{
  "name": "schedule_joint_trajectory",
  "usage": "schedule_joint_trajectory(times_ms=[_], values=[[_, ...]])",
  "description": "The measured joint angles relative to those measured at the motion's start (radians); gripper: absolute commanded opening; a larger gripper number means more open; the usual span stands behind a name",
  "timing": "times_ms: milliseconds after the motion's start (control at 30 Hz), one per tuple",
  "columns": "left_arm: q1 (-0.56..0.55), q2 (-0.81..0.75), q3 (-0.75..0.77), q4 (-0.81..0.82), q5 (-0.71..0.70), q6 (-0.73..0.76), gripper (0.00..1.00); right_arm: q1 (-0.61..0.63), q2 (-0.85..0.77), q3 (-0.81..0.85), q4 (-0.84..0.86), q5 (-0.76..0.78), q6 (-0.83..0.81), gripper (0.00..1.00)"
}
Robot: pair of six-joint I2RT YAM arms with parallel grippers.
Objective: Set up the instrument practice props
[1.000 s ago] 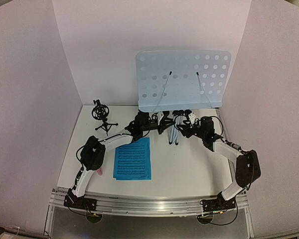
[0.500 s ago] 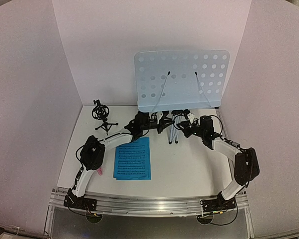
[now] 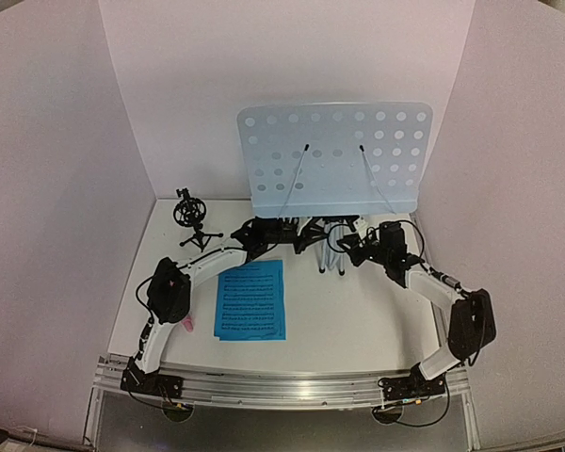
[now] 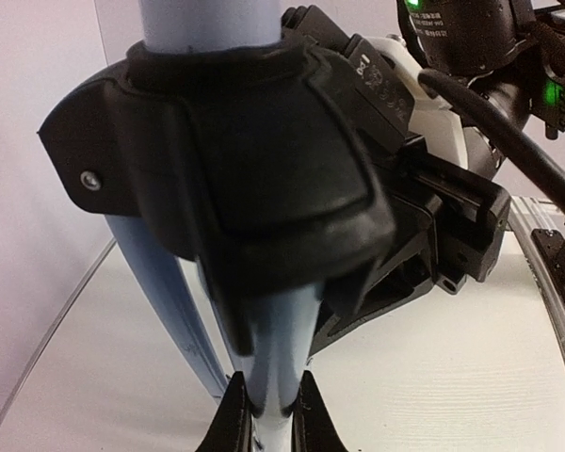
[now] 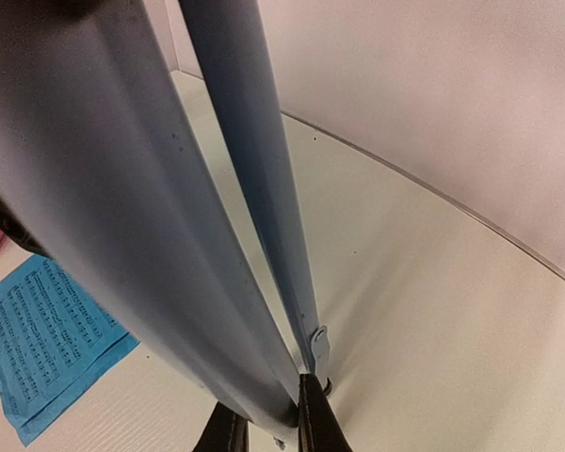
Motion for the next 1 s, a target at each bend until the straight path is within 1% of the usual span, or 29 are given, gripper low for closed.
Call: schedule_joint_trajectory(times_ms=[100,333,700,867,1000], values=[[-0.005,-0.002,0.035,-0.073,0.0,0.026,0.0,-0.001,-0.019,-0.018,-0.005,-0.002,-0.006,0.0],[-0.012,0.01,0.159,-0.308,0.01,0.04,0.0,-0.002,-0.037,-0.026,-0.032,-0.022,0.026,0.0],[-0.02,0.01,0.17,-0.348,0.016,0.084,0.0,-0.002,-0.088,-0.074,-0.037,-0.018,0.011,0.0],[-0.026,0.01,0.206,-0.432,0.017,0.125,0.0,-0.002,-0.108,-0.078,-0.07,-0.024,-0.011,0.0],[-0.03,0.01,0.219,-0.461,0.018,0.135,0.0,-0.004,-0.119,-0.076,-0.102,-0.034,-0.02,0.0]])
